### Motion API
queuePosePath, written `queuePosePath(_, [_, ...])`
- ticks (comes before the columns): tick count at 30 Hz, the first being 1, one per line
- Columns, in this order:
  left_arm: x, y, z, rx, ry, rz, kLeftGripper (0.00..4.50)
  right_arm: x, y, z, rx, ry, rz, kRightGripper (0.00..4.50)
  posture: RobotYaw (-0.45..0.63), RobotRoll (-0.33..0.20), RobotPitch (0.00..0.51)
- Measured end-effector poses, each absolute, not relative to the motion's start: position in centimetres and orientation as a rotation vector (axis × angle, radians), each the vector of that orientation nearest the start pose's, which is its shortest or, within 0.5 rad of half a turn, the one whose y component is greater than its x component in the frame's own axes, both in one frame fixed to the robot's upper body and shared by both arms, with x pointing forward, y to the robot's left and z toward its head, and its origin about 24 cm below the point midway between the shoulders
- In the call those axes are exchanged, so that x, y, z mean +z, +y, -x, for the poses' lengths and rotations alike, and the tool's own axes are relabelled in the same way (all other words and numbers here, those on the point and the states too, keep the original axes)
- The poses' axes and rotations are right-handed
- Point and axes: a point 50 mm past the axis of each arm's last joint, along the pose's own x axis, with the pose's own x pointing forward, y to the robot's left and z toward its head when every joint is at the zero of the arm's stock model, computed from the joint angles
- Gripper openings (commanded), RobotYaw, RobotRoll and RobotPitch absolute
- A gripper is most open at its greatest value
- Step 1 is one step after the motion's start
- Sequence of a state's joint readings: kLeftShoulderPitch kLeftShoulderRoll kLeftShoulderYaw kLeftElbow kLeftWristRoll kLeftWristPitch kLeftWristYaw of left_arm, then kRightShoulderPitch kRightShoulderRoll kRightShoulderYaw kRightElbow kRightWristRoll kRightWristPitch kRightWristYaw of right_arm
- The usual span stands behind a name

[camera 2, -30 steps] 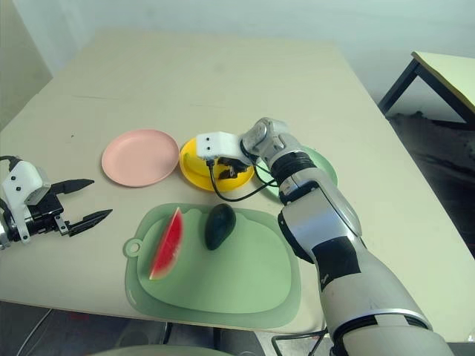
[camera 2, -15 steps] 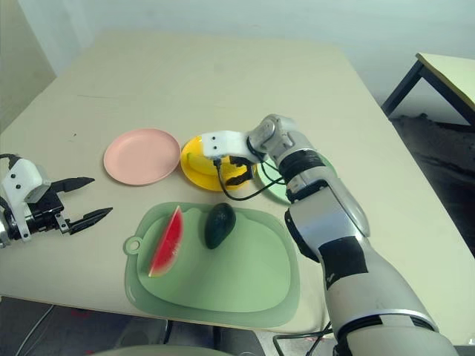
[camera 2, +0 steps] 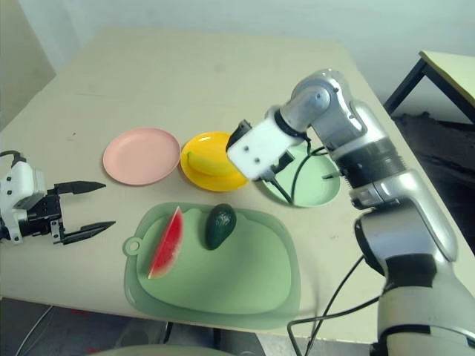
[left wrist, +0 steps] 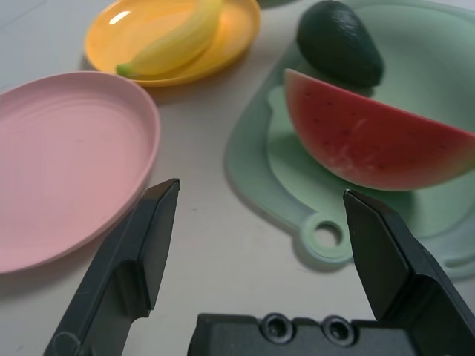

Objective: Place the fruits into color-matched plates.

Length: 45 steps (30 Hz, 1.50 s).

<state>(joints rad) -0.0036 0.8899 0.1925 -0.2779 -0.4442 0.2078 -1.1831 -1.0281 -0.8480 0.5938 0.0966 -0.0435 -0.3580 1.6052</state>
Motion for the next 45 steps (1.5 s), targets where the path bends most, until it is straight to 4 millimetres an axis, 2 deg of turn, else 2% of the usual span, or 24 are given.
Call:
queuePosePath(7, [15.7,24.0,-21.7,-1.177,0.159,-0.481,4.5,20.4,-12.8,-28.8,1.812,0.105,1.691,4.47,0.14,0.0,0.113])
queuePosePath(24, [16.3,23.9,-21.8,-1.188,0.151,-0.488,4.5,17.4,-11.7,-29.3,1.855,0.14,1.68,4.47,0.15,0.0,0.124])
queuePosePath(33, [16.2,24.0,-21.8,-1.182,0.151,-0.487,4.5,16.4,-11.7,-29.2,1.882,0.206,1.627,4.47,0.15,0.0,0.127])
queuePosePath(45, [16.2,24.0,-21.8,-1.183,0.149,-0.489,4.5,16.2,-11.5,-29.1,1.876,0.245,1.579,4.47,0.14,0.0,0.13])
